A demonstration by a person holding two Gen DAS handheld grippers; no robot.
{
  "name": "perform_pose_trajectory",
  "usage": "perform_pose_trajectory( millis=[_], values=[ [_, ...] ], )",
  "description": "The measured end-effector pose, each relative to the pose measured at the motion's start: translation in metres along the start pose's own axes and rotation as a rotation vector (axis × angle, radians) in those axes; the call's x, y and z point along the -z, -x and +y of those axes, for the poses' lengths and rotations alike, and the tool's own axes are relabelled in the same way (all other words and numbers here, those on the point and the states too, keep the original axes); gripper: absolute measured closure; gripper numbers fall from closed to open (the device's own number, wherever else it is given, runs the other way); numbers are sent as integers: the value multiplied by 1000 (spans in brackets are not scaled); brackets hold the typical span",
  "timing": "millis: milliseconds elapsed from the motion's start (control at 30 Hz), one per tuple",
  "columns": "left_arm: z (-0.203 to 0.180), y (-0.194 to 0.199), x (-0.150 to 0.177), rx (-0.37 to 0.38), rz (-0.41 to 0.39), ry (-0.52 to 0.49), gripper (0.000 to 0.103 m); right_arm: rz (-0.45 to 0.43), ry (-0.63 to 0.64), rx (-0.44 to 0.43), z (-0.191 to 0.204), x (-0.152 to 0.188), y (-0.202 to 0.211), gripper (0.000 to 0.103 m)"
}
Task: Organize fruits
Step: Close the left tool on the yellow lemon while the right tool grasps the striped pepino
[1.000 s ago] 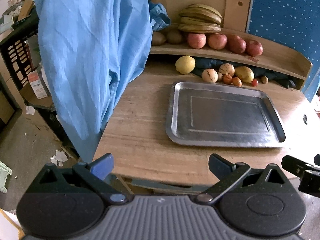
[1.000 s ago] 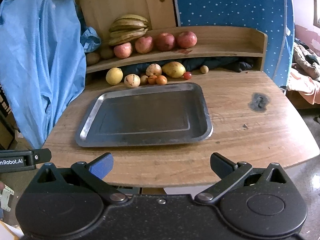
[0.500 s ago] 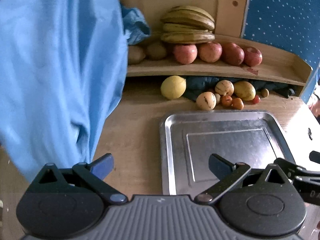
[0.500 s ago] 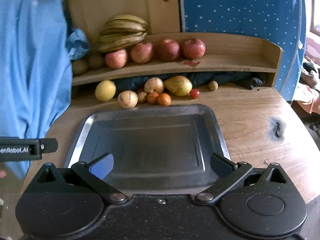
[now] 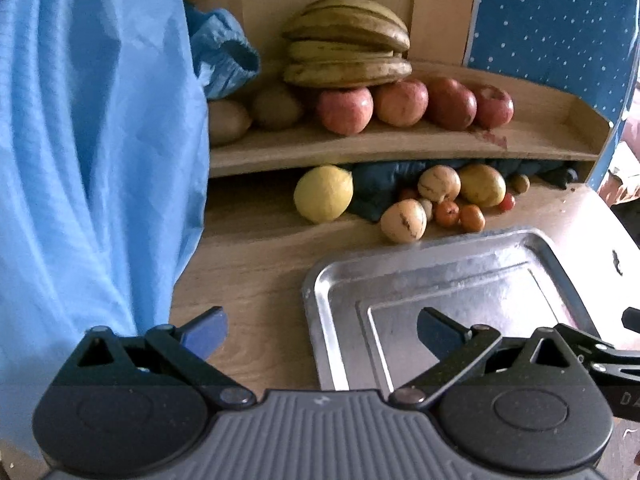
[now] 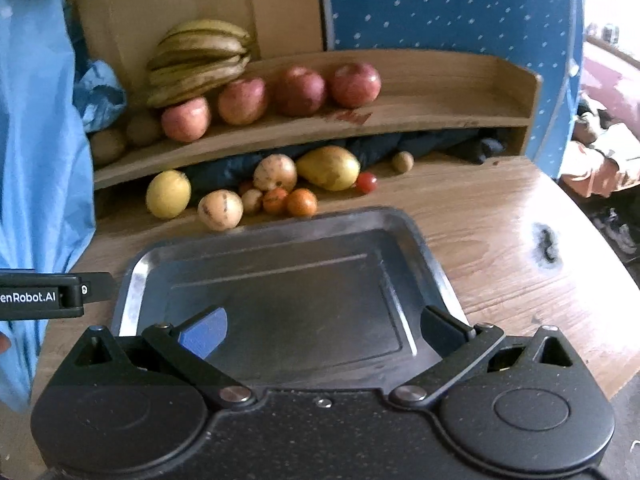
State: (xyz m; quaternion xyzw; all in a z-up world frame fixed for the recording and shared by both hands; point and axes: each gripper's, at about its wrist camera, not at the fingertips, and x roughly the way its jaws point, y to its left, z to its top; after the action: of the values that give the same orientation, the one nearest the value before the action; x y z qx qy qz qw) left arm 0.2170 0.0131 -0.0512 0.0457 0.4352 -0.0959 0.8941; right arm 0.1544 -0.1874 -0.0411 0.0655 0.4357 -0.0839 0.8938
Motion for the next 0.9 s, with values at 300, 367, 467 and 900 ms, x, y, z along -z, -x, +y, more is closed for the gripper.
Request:
perform_pose_trajectory(
  millis=[300, 367, 467, 900],
  values=[
    [14, -24, -9, 63, 34, 68, 0, -22, 62, 41, 16, -6, 4, 0],
    [17, -28, -16, 56, 35, 84, 0, -11, 77, 1, 20, -7, 2, 0],
    [19, -34, -26, 40, 17, 81, 0, -12, 106, -37, 29, -9, -1, 0],
    [25, -69, -60, 35, 95, 61, 0, 2, 232, -145, 56, -28, -33, 1]
  ],
)
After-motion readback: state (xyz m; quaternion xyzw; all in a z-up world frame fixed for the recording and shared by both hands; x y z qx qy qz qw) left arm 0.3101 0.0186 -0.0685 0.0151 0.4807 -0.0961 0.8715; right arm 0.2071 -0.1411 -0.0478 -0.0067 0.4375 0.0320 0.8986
